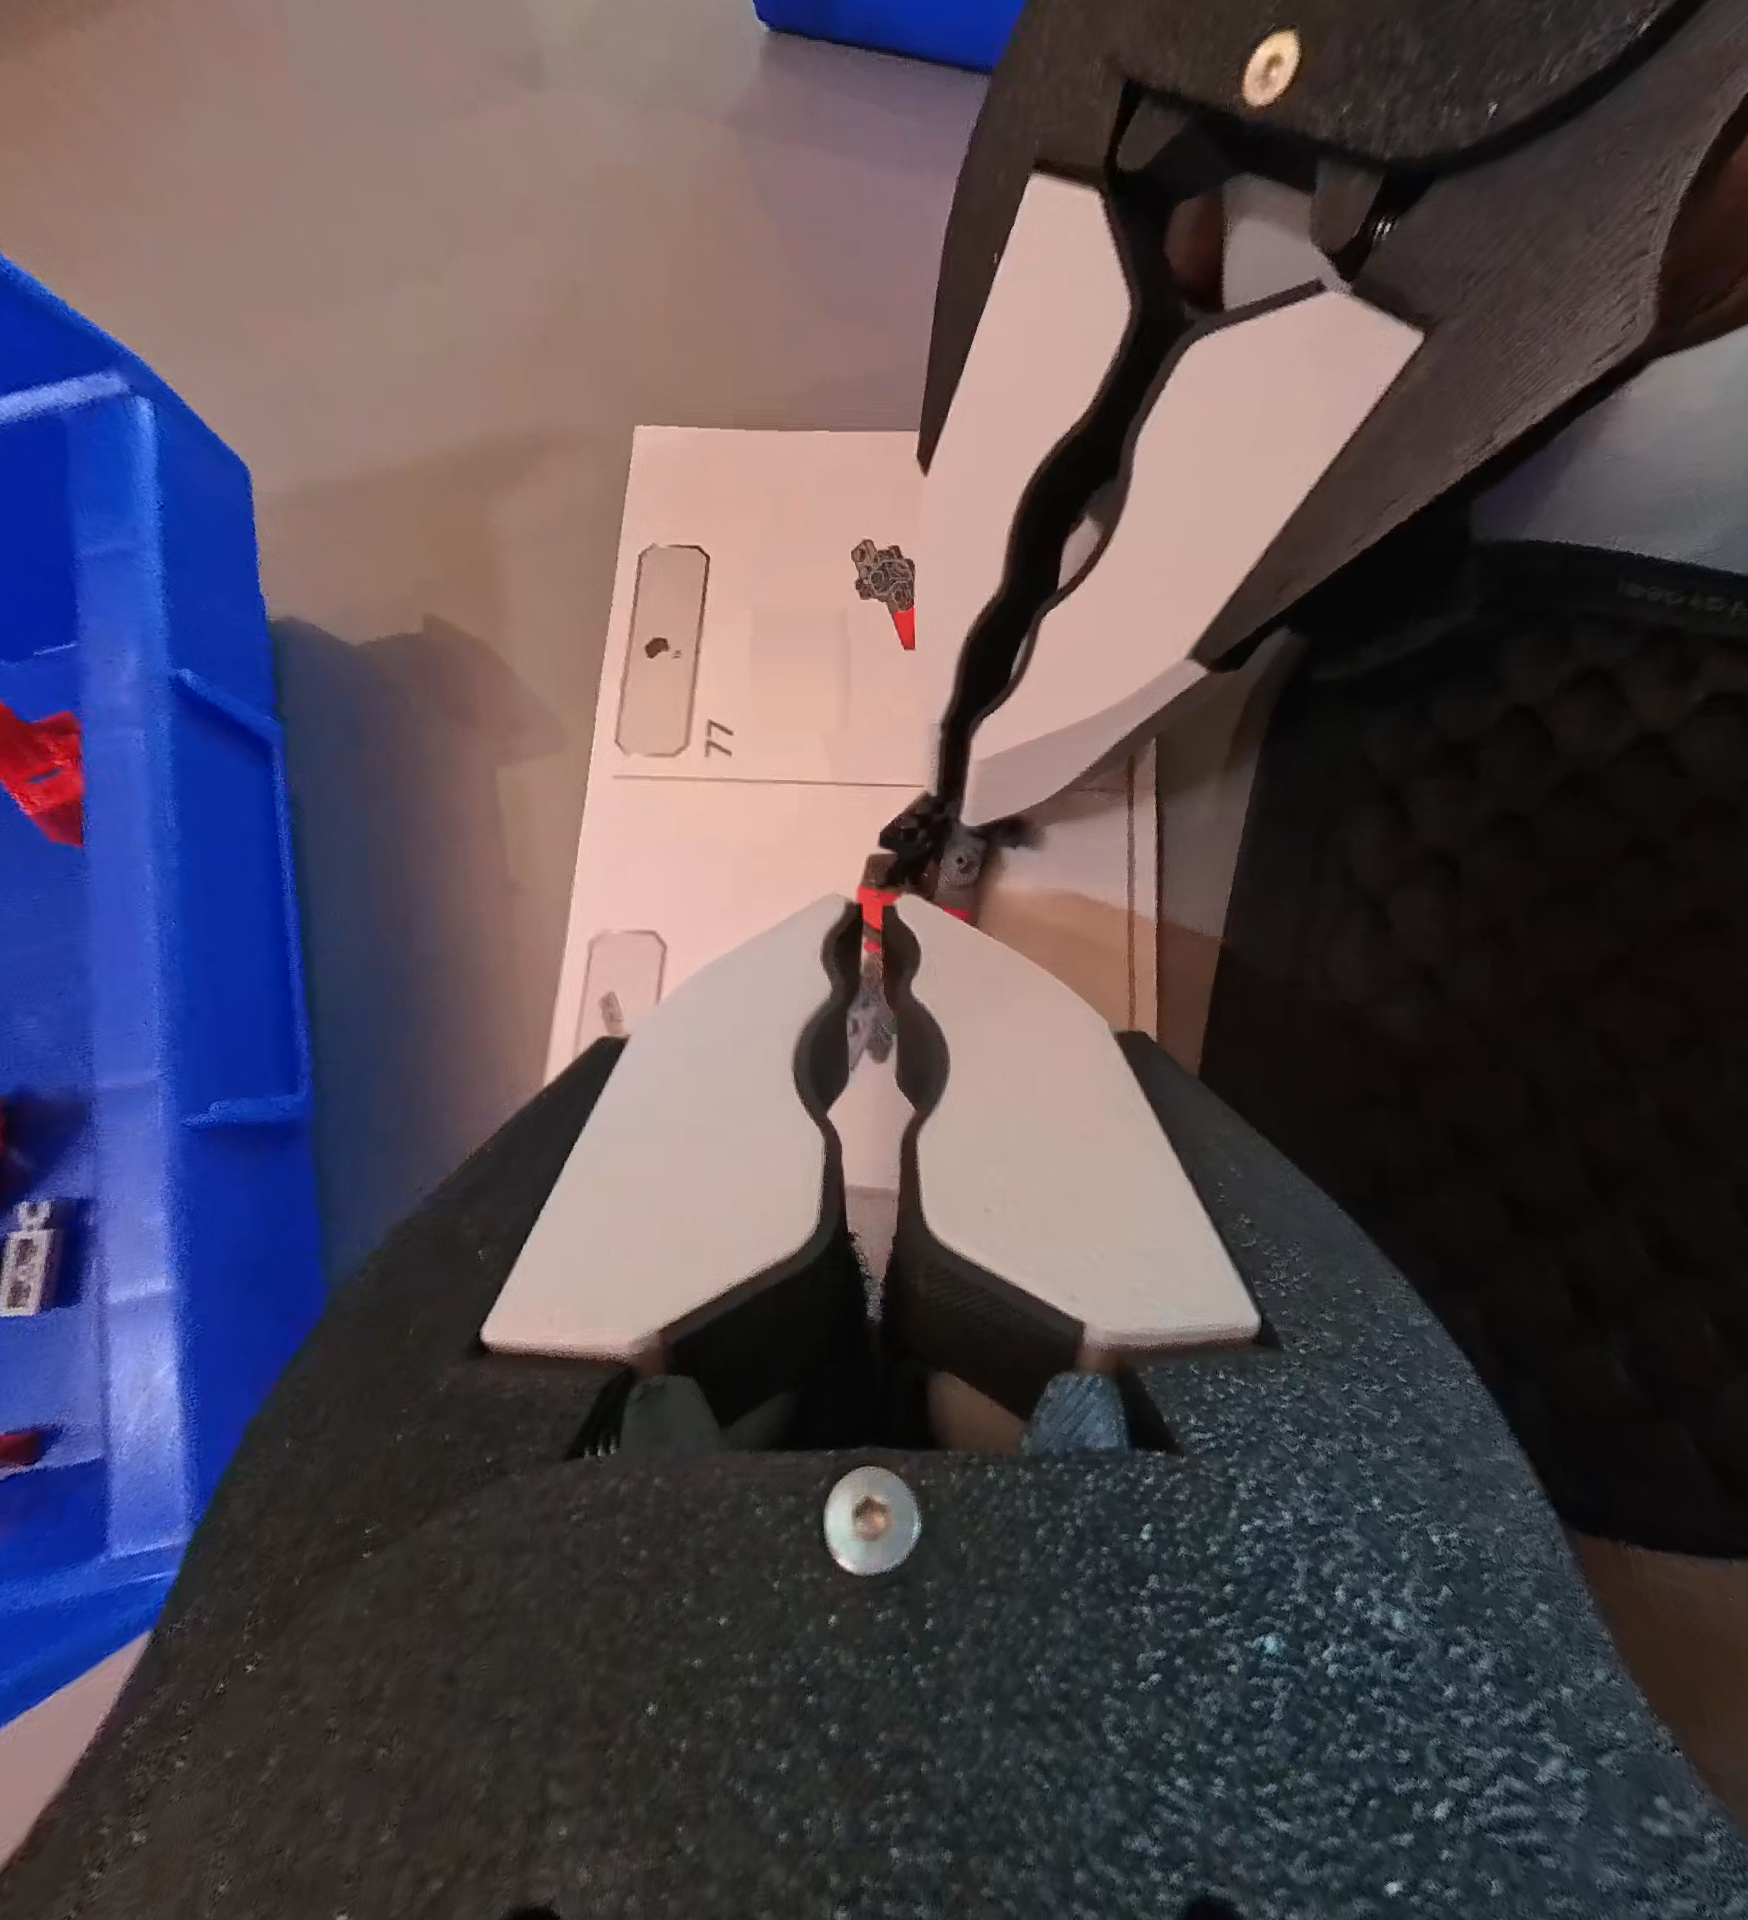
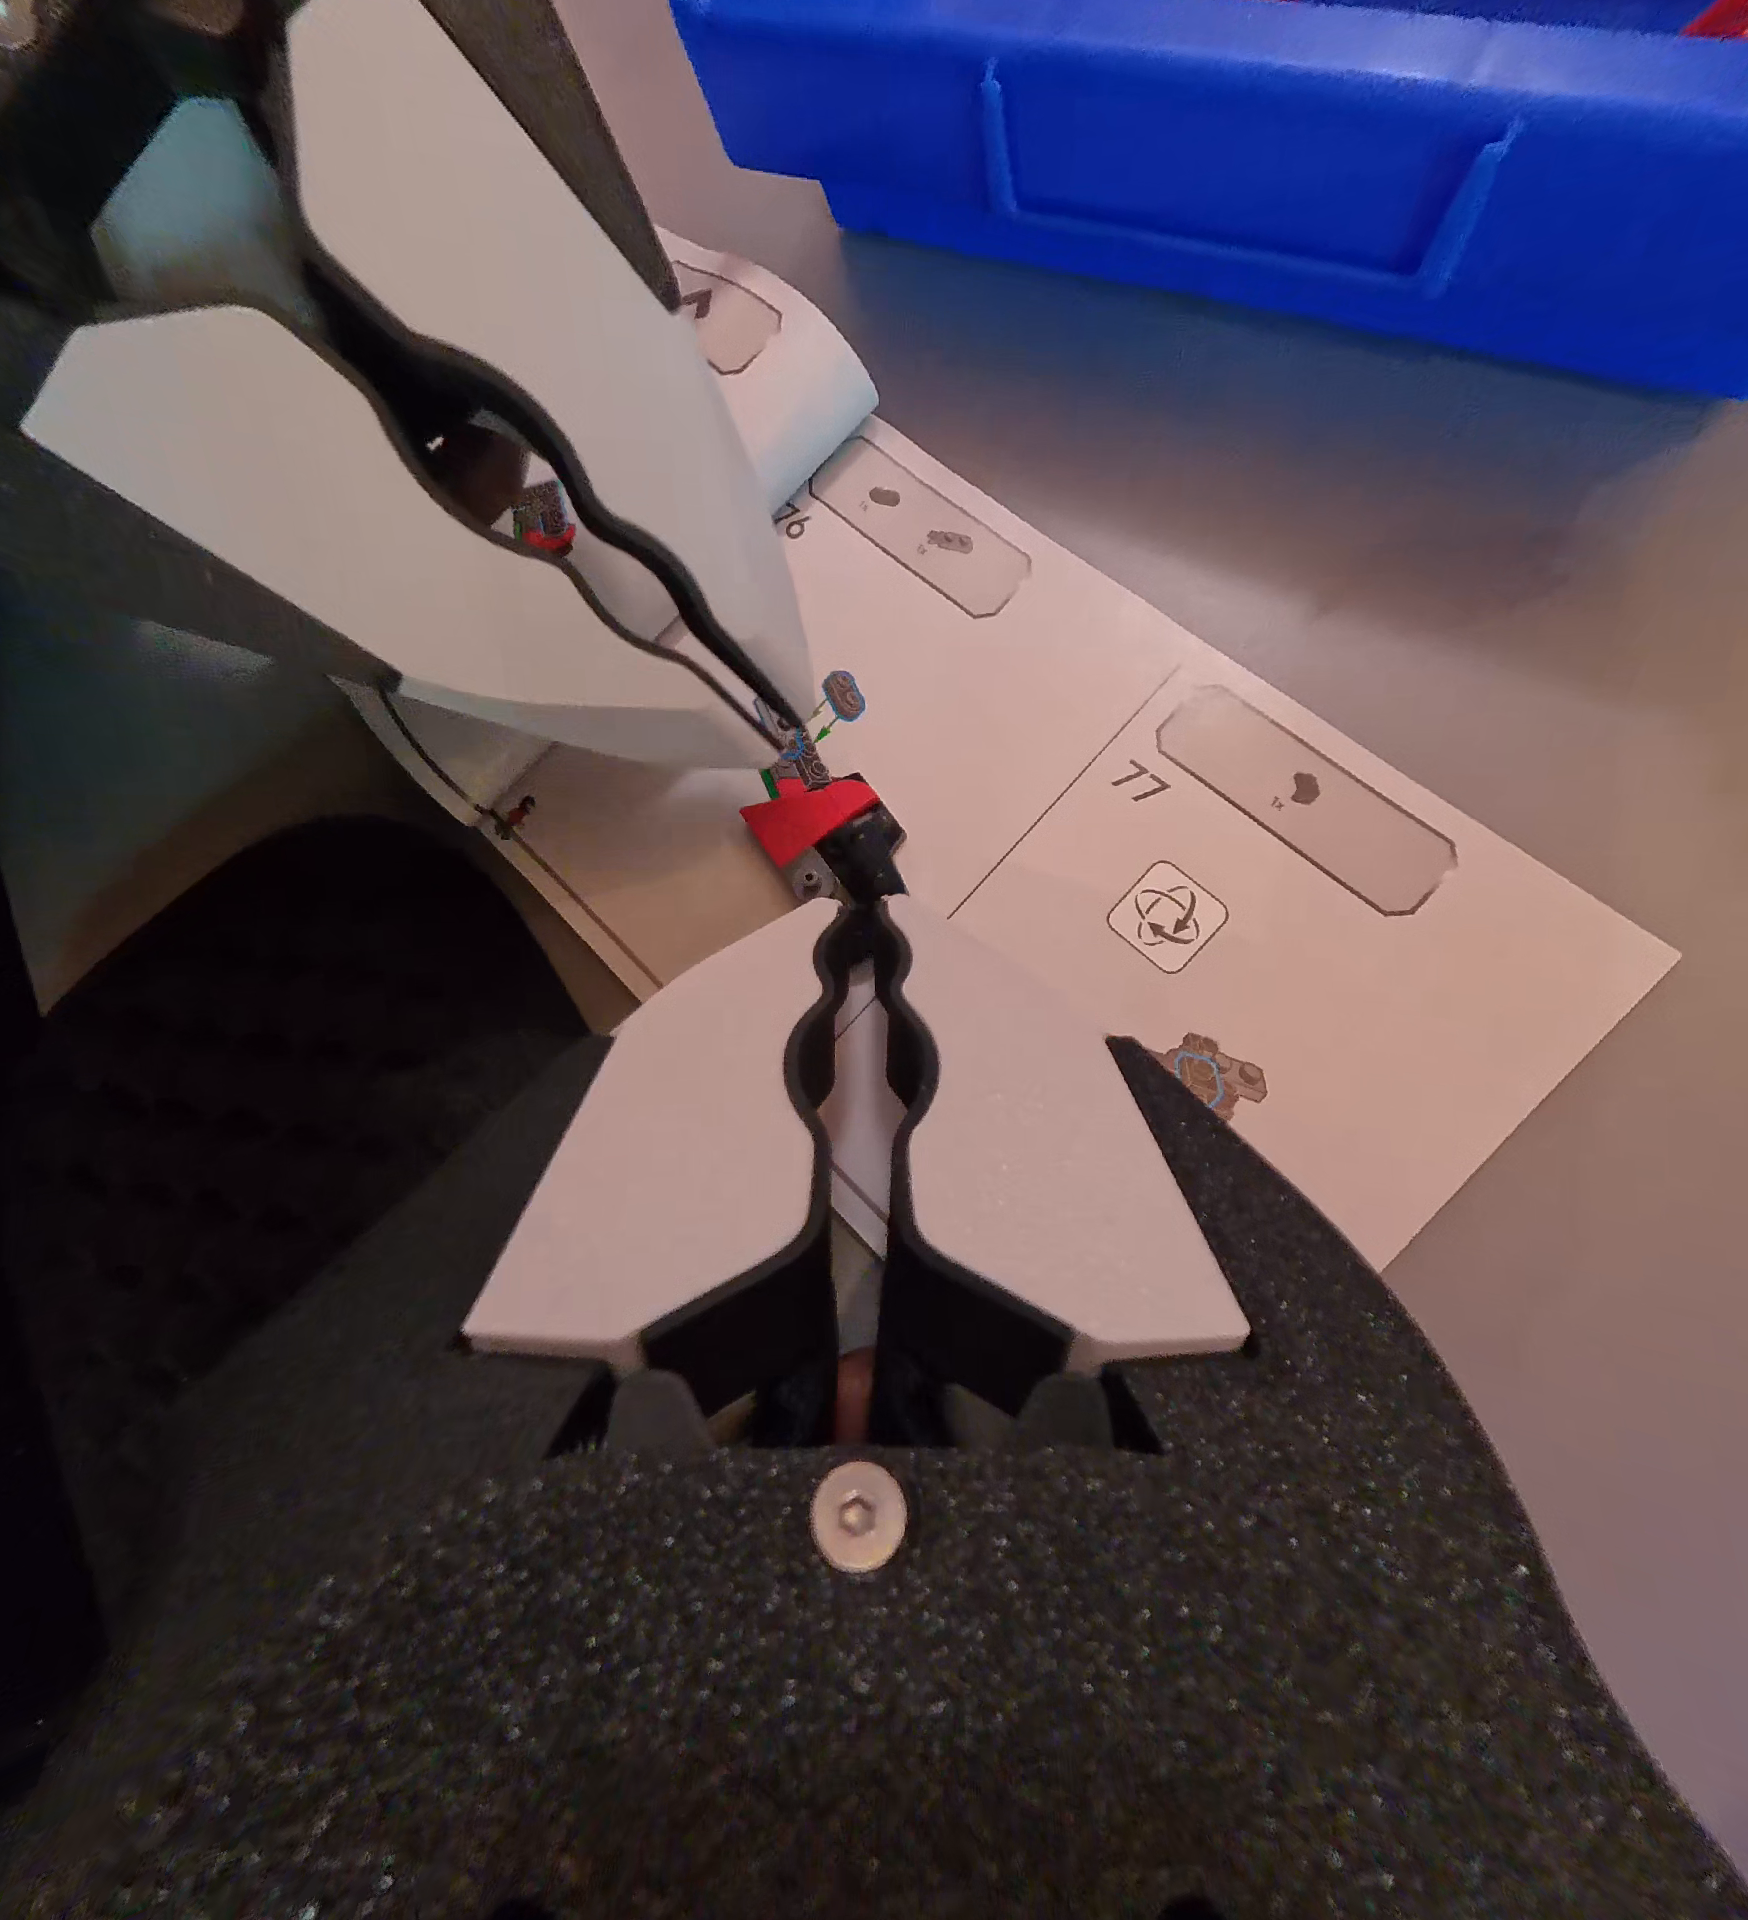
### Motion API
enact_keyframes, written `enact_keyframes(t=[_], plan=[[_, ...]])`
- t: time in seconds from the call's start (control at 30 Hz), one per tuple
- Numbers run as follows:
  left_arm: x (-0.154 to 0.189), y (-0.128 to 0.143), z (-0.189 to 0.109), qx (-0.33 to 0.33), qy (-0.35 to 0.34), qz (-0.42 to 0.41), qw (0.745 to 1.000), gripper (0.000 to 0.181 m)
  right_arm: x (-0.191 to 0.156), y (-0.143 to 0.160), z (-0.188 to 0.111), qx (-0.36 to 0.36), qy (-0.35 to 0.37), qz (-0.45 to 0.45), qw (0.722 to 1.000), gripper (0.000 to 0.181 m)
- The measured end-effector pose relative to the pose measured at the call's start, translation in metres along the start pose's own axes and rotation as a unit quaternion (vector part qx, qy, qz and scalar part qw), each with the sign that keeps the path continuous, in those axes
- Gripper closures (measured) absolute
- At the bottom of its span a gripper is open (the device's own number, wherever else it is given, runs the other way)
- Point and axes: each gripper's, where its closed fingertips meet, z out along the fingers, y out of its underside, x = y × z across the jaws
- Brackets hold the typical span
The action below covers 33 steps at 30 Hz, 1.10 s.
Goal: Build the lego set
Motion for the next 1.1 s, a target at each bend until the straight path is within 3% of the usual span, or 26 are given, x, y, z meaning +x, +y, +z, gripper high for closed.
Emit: enact_keyframes(t=[0.1,0.27,0.43,0.93,1.1], plan=[[0.009,0.007,0.005,-0.016,0.027,-0.011,0.999,0.178,-0.001,-0.001,0.001,-0.004,-0.002,-0.01,1.0,0.178],[0.004,0.014,0.007,-0.034,0.011,0.001,0.999,0.177,-0.001,-0.001,-0.001,-0.007,0.001,-0.033,0.999,0.176],[0.002,0.019,0.007,-0.044,0.013,-0.01,0.999,0.174,0.006,0.004,-0.01,-0.008,-0.001,-0.023,1.0,0.157],[0.01,0.02,0.013,-0.035,0.041,-0.016,0.998,0.177,0.003,0.001,0.001,-0.008,-0.034,-0.027,0.999,0.169],[0.01,0.018,0.013,-0.031,0.04,-0.009,0.999,0.177,0.001,-0.002,0.001,-0.044,-0.073,-0.036,0.996,0.17]])
